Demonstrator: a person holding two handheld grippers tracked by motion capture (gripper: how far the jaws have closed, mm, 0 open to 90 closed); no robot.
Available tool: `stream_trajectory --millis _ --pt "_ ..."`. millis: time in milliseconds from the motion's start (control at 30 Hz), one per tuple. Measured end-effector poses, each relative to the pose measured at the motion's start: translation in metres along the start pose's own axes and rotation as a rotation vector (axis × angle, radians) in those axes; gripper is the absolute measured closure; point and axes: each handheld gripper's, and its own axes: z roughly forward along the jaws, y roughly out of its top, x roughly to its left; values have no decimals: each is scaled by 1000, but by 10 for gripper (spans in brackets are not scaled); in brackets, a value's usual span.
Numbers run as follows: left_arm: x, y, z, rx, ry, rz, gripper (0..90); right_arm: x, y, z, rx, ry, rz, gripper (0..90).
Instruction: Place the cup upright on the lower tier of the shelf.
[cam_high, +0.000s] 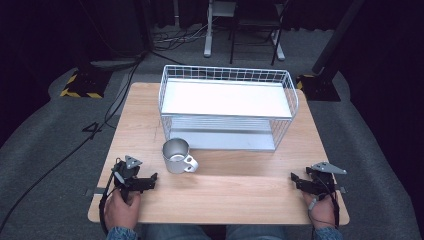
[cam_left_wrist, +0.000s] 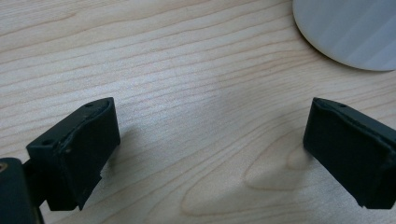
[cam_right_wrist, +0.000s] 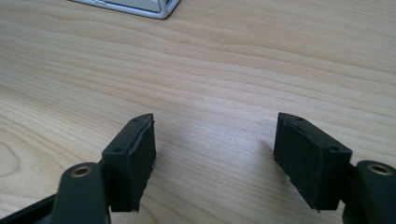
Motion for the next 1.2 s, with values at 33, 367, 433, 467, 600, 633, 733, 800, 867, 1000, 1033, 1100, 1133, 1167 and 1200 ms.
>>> stream_trajectory --millis 33,367,433,467,600,633,733,800,867,1000,1033,1100,1133,1167,1200 --pt "0 0 0 0 0 0 41 0 0 0 0 0 0 309" --pt "0 0 0 0 1 1 41 1 0 0 -3 2 -5 314" --pt "0 0 0 0 1 1 41 1 0 0 -3 2 -5 313" --pt "0 0 0 0 1 1 41 0 0 0 -2 2 -4 313" --pt "0 0 0 0 1 1 41 1 0 0 0 0 -1 306" --pt "0 0 0 0 0 0 41 1 0 0 1 -1 2 299" --pt "0 0 0 -1 0 1 41 3 0 0 3 -1 4 285" --pt "0 0 0 -1 0 0 41 4 0 0 2 -4 13 286" --pt "0 0 0 0 0 0 41 4 -1 -1 -4 -4 22 318" --pt "0 0 0 0 0 0 41 5 1 -9 -31 32 44 346" --pt "0 0 0 0 0 0 41 6 2 -11 -37 39 38 344" --pt "0 0 0 0 0 1 41 11 7 -15 -45 65 27 338" --pt "0 0 0 0 0 0 41 13 10 -16 -47 84 14 332" --pt "0 0 0 0 0 1 41 16 13 -17 -49 93 6 329" --pt "0 0 0 0 1 0 41 19 16 -18 -52 105 -3 326"
